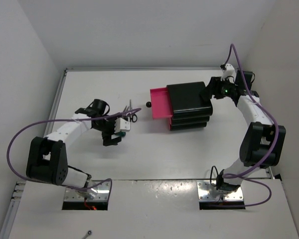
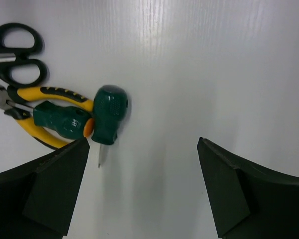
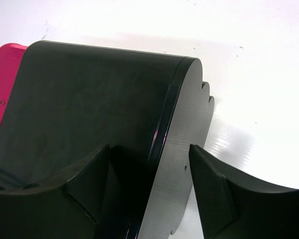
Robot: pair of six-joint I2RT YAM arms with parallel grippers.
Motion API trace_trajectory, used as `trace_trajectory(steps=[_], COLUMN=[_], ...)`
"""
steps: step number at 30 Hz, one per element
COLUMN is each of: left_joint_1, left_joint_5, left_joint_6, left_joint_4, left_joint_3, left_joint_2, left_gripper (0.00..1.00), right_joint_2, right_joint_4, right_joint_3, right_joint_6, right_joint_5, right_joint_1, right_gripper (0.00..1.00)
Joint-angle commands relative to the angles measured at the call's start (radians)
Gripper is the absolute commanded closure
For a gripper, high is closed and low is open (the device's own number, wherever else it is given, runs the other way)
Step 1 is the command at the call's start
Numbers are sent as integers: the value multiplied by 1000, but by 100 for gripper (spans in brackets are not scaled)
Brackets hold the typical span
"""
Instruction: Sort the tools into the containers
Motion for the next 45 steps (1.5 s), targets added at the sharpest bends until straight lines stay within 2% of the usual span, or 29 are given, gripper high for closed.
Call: trace_trajectory(steps=[1, 5, 10, 14, 18, 19, 24, 27, 33, 34, 38, 41, 45], left_joint_1=[13, 3, -18, -27, -37, -46, -69, -78, -87, -87, -96, -96, -96], left_joint_5=[86, 96, 77, 59, 19, 8, -32, -42, -76, -76, -67, -29, 92], left_joint_6=[143, 152, 140, 115, 82, 82, 100, 100, 91, 91, 82, 51, -105], left_joint_4=[76, 94, 156, 211, 257, 269, 288, 288, 260, 260, 214, 182, 170], left_joint_3=[11, 53, 53, 53, 44, 44, 24, 24, 42, 51, 51, 74, 161], left_joint_2=[58, 139, 191, 216, 251, 251, 270, 281, 300, 300, 265, 213, 123], left_gripper=[2, 0, 0, 7, 18, 25, 31, 39, 71, 81, 95, 99, 100], right_joint_2=[37, 37, 28, 18, 0, -11, -47, -61, -104, -116, -141, -167, -187], right_joint_4=[-137, -146, -146, -155, -165, -165, -188, -197, -226, -237, -246, -246, -235], right_joint_3=[-63, -63, -63, -53, -33, -33, 2, 29, 73, 73, 82, 82, 82], right_joint_6=[-69, -69, -69, -69, -60, -60, -29, -19, 0, 0, 0, 18, 30], right_joint_5=[104, 113, 113, 87, 66, 54, 32, 12, -8, -8, -19, -39, -49], right_joint_1=[8, 8, 8, 8, 8, 8, 8, 8, -2, -11, -11, -11, -11], right_gripper=[35, 27, 24, 24, 24, 24, 24, 24, 24, 24, 24, 23, 20])
